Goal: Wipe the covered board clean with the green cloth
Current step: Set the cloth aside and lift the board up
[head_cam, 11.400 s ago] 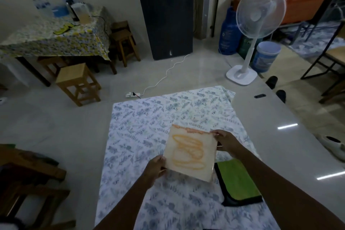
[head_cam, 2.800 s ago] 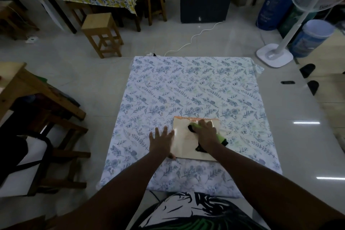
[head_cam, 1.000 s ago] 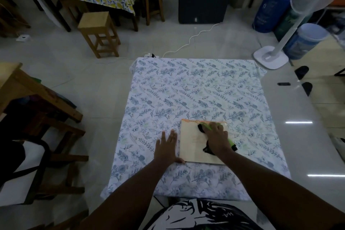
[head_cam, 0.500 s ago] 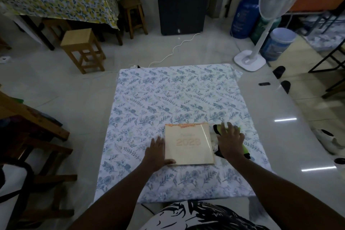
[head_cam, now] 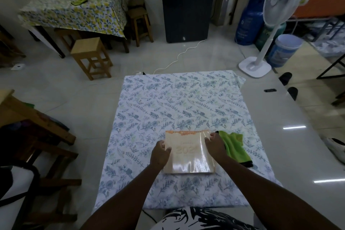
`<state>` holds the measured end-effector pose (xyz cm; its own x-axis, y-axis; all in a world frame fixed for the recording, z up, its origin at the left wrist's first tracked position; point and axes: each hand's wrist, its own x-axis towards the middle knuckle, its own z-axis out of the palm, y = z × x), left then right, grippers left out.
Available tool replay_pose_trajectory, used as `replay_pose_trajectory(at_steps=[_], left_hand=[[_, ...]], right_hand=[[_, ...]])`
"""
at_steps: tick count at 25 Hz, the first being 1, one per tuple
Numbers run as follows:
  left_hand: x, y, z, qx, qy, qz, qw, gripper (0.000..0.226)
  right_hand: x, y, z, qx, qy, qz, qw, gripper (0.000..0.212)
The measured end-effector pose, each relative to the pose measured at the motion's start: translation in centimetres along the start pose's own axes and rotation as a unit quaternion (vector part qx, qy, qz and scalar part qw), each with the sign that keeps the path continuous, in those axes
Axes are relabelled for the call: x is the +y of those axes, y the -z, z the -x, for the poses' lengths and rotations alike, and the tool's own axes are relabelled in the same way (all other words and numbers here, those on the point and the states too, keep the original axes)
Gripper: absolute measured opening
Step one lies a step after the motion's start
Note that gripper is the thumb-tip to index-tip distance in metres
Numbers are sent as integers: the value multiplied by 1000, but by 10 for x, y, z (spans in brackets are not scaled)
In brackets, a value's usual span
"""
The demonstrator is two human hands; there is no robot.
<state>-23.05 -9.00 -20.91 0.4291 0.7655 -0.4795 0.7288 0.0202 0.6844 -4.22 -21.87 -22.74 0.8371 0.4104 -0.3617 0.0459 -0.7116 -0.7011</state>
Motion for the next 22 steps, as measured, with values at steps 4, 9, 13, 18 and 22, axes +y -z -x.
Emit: replay_pose_trajectory(at_steps=[4,9,13,18,22], left_hand=[[1,0,1,34,14,13,999,48],[6,-2,2,7,12,-20,1000,57],[5,-2,-1,8,5,-40,999,51],[18,6,-2,103,-2,23,994,32],[35,21,-5,149,-42,79,985,27]], right_hand=[[-4,0,-5,-3,-21,25,999,25],[2,-8,-6,-10,-30,56,998,37],[-4,-5,1,1,-48,2,999,20],[-18,5,11,43,-39,-97,994,19],[-44,16,9,85,52,-105,990,20]])
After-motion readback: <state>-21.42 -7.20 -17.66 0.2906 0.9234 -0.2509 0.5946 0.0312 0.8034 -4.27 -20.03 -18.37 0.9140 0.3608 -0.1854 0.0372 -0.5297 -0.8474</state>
